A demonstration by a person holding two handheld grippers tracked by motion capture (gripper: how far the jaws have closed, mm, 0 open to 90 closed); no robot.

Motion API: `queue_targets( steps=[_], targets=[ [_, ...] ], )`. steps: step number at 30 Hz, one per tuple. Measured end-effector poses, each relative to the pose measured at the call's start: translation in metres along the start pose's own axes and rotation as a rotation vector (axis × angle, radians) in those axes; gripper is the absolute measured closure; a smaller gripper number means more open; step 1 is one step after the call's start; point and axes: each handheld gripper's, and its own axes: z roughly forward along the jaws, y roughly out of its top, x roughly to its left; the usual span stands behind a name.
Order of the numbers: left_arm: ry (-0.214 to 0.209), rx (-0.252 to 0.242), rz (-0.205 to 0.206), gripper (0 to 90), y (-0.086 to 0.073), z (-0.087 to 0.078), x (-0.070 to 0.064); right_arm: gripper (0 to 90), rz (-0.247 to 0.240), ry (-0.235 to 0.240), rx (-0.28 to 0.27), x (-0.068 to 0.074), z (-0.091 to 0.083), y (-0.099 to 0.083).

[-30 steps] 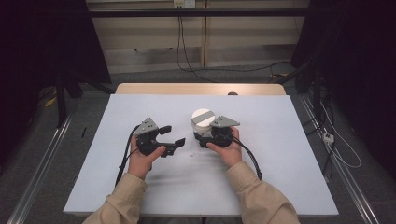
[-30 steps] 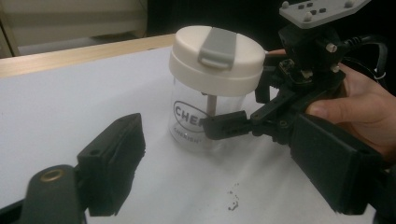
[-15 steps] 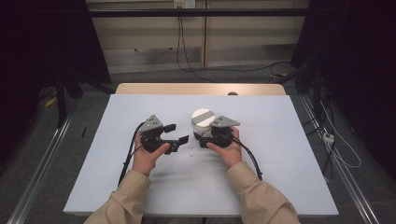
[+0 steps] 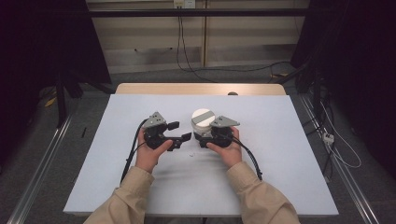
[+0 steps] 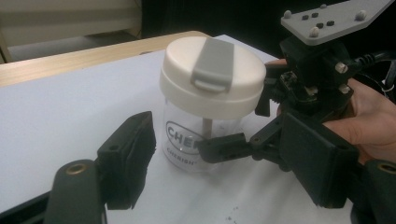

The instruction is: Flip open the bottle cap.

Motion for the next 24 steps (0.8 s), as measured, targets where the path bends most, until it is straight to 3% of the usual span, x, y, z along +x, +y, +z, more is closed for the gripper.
queue_targets(
  steps=[11, 16, 22, 24],
  targets=[
    [0.01, 0.017, 0.009, 29.4, 0.008, 0.003, 0.002, 18.7, 0.0, 0.001, 0.001, 0.0, 0.0, 0.0],
    [0.022, 0.027, 0.003, 37.2, 0.012, 0.005, 0.005, 18.7, -0.001, 0.001, 0.001, 0.0, 0.0, 0.0],
    [0.002, 0.055, -0.018, 56.3, 0.015, 0.008, 0.01, 18.6, -0.001, 0.001, 0.002, 0.0, 0.0, 0.0],
    [0.011, 0.062, -0.016, 58.3, 0.015, 0.009, 0.01, 18.7, -0.001, 0.003, 0.001, 0.0, 0.001, 0.0]
  ],
)
